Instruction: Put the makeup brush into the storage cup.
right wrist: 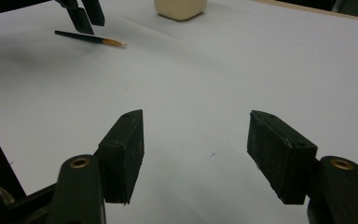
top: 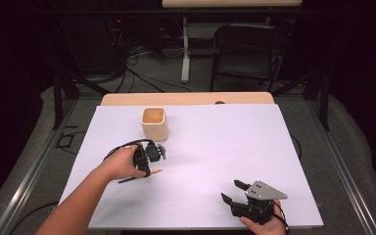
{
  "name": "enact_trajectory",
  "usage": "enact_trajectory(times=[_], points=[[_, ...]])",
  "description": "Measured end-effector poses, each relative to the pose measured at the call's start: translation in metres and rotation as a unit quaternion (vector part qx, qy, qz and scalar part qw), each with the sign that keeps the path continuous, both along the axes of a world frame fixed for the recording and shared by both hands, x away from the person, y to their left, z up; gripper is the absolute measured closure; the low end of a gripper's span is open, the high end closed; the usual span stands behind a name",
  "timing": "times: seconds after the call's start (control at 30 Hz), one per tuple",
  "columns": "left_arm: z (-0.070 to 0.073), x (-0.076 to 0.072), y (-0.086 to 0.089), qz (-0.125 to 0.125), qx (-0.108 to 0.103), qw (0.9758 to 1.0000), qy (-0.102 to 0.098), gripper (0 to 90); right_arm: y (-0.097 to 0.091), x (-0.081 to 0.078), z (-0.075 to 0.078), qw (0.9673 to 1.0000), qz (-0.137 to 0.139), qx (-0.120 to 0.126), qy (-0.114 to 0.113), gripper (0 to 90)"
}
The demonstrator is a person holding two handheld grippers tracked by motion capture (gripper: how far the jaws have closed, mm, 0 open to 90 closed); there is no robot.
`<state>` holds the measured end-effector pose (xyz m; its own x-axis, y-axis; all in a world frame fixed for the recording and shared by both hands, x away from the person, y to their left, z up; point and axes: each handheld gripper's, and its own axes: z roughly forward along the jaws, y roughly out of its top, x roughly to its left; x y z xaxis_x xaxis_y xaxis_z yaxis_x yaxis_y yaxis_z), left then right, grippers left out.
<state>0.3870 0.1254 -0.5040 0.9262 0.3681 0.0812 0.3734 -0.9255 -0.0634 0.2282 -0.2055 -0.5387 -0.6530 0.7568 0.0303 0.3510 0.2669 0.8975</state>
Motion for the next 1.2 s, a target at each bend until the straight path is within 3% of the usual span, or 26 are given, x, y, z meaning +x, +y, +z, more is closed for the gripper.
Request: enact_trajectory(times=[0.23, 0.67, 1.2], points=[[-0.001, 0.003, -0.001, 0.001, -0.006, 1.0000, 0.002, 68.4, 0.000, 0.000, 0.000, 1.0000, 0.001, 0.000, 0.001, 36.2], [-0.008, 0.004, -0.005, -0.012, 0.008, 0.9999, 0.003, 72.7, 0.001, 0.000, 0.000, 1.0000, 0.003, 0.000, 0.002, 36.2], [-0.013, 0.007, -0.007, -0.013, 0.007, 0.9999, 0.003, 76.3, 0.000, 0.000, -0.001, 1.0000, 0.004, -0.001, 0.004, 36.2]])
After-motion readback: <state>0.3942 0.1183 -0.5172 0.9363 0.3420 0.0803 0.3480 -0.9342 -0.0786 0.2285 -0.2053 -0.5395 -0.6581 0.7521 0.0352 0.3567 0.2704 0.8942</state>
